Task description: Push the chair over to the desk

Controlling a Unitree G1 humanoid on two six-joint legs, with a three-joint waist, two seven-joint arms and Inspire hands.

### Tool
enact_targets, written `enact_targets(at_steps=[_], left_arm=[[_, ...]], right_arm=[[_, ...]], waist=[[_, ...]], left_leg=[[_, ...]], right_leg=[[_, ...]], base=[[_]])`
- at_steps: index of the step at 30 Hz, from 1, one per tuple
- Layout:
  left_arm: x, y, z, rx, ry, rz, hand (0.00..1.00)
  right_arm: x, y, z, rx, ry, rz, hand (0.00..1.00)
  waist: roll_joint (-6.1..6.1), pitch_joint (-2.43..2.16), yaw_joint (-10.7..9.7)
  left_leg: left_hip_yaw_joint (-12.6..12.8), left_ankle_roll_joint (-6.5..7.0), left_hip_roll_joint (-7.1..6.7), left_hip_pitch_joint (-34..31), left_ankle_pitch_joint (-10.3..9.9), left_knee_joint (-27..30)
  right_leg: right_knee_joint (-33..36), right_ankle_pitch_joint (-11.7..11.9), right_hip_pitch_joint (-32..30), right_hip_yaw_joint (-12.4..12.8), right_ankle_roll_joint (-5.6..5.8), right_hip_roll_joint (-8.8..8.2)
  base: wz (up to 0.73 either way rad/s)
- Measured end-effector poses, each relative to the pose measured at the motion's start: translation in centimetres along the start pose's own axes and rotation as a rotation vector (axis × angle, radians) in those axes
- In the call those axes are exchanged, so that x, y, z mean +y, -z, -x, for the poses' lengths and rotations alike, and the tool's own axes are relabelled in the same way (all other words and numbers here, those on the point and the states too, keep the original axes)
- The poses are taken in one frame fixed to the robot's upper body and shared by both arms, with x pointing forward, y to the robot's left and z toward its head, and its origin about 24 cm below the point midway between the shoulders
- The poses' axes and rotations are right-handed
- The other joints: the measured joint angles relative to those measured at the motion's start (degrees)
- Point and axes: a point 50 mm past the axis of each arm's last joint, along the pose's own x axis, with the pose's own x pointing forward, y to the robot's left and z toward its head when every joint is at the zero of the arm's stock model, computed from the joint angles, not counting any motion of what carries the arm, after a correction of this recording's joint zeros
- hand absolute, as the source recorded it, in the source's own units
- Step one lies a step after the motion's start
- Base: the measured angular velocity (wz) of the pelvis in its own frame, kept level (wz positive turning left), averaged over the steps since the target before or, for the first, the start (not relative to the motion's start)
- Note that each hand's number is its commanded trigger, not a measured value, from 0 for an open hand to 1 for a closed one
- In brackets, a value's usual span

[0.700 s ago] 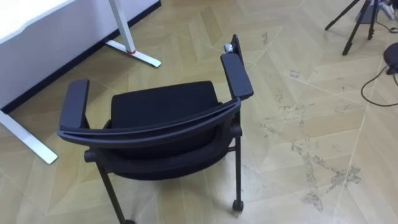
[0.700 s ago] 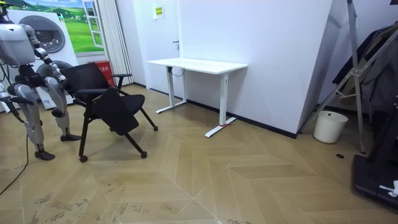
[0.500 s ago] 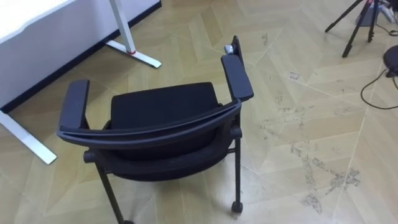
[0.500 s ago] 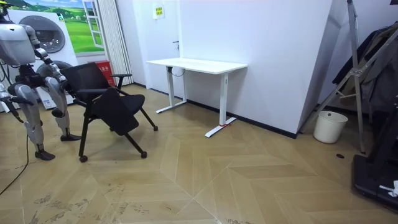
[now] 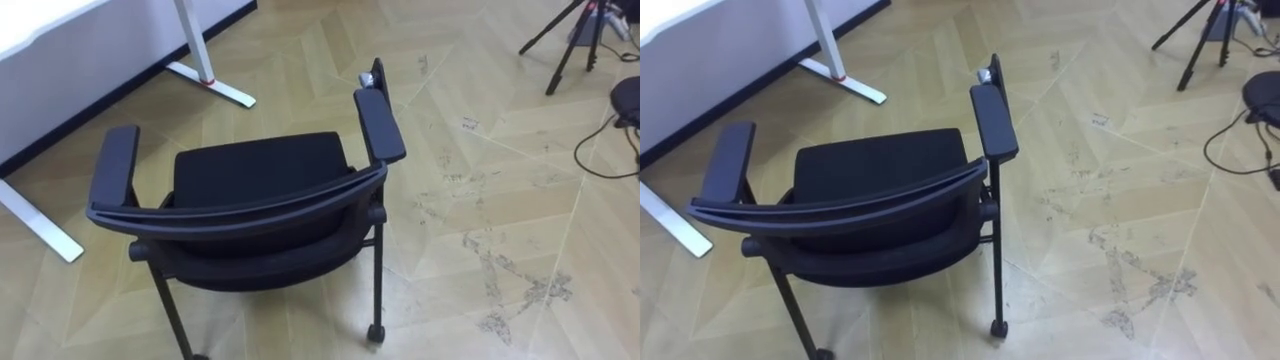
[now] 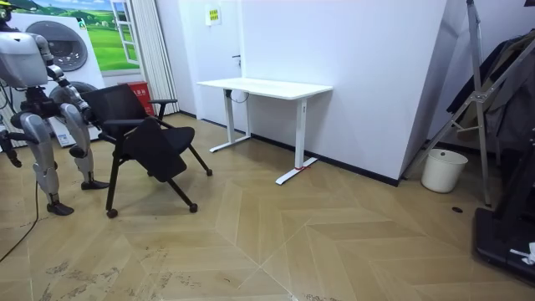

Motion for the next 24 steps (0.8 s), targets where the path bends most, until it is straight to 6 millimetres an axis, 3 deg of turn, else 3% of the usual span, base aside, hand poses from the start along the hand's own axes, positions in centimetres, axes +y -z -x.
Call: enact_targets(at_steps=[9, 12, 17, 21, 23, 24], left_arm=[[0.7, -0.3, 0.0, -0.015, -0.030, 0.149, 0.00], [0.8, -0.6, 0.1, -0.032, -0.031, 0.151, 0.00], [1.4, -0.9, 0.1, -0.041, -0.061, 0.102, 0.00], [2.1, -1.3, 0.1, -0.051, -0.119, -0.018, 0.00], [2.4, -1.9, 0.1, -0.069, -0.151, -0.087, 0.00], [2.6, -2.2, 0.2, -0.081, -0.180, -0.137, 0.00]], right_arm=[[-0.5, 0.1, 0.0, 0.022, 0.020, -0.076, 0.00], [-0.7, 0.0, 0.0, 0.019, 0.026, -0.065, 0.00], [-0.8, -0.1, 0.1, 0.020, 0.039, -0.022, 0.00], [-0.9, -0.1, 0.1, 0.020, 0.041, -0.020, 0.00], [-1.1, -0.1, 0.1, 0.019, 0.048, -0.021, 0.00], [-1.3, -0.3, 0.1, 0.016, 0.052, -0.012, 0.00]], waist=[[0.29, -0.28, -0.2], [0.66, -0.06, -0.1], [1.00, 0.03, -0.1], [1.37, 0.02, 0.0], [1.88, -0.26, -0.2], [1.76, -0.13, -0.2]], left_leg=[[0.1, 0.00, 0.00, 0.1, 0.0, 0.0], [0.2, 0.00, 0.01, 0.2, 0.0, 0.0], [0.2, 0.00, 0.01, 0.3, 0.0, 0.0], [0.1, -0.03, 0.00, 0.9, 0.0, 0.0], [0.1, -0.04, 0.01, 1.0, 0.0, 0.0], [0.1, -0.04, 0.01, 1.1, 0.0, 0.0]], right_leg=[[0.2, 0.0, 0.1, -0.2, 0.00, -0.05], [0.2, 0.0, 0.1, -0.1, 0.00, -0.06], [0.4, 0.0, 0.4, 0.0, -0.01, -0.04], [0.2, -0.2, 0.9, 0.0, -0.06, -0.04], [0.2, -0.3, 1.0, -0.1, -0.08, -0.03], [0.2, -0.3, 1.1, -0.2, -0.09, -0.04]], base=[[0.01], [-0.02], [0.00], [0.00], [0.03], [0.00]])
